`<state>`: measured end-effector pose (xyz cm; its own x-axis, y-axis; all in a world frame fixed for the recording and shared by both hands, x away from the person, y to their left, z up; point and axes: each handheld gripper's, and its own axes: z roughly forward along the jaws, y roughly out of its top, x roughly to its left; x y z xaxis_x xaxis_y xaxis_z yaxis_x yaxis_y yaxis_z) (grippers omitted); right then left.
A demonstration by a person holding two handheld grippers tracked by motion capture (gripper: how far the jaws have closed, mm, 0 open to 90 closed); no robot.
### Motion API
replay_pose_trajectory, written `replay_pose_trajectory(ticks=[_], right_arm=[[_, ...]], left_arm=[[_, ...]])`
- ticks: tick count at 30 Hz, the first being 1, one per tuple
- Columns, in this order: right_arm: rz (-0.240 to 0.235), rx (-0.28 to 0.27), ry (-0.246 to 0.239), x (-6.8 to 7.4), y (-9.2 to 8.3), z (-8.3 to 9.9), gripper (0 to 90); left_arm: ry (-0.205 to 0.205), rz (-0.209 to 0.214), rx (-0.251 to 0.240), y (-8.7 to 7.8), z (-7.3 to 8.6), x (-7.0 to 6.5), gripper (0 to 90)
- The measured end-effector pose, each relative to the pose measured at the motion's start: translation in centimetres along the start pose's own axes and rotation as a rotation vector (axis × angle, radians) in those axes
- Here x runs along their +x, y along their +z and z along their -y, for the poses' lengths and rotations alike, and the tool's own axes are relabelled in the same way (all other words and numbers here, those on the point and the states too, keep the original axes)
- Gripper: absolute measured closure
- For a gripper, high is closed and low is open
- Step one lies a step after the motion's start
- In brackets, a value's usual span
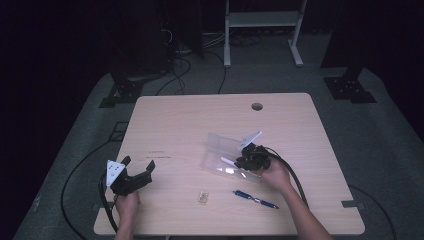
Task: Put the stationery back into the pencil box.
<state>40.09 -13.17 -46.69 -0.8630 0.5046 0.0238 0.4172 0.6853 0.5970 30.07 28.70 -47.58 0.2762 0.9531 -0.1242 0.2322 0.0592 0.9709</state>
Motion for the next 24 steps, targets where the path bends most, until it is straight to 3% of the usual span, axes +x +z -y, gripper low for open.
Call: replay_pose_trajectory(ticks=[12, 18, 24], right_arm=[[-0.006, -0.040, -0.012, 0.6, -1.6, -0.1, 67.7], [-0.032, -0.102, 0.009, 0.8, -2.8, 0.4, 58.8], [-0.036, -0.113, 0.010, 1.5, -3.5, 1.0, 52.2]], left_arm=[[0.003, -0.001, 0.004, 0.0, 0.0, 0.0, 1.0], [0.003, -0.003, 0.007, 0.1, 0.1, 0.0, 1.1], [0.007, -0.004, 0.009, 0.1, 0.1, 0.0, 1.1]])
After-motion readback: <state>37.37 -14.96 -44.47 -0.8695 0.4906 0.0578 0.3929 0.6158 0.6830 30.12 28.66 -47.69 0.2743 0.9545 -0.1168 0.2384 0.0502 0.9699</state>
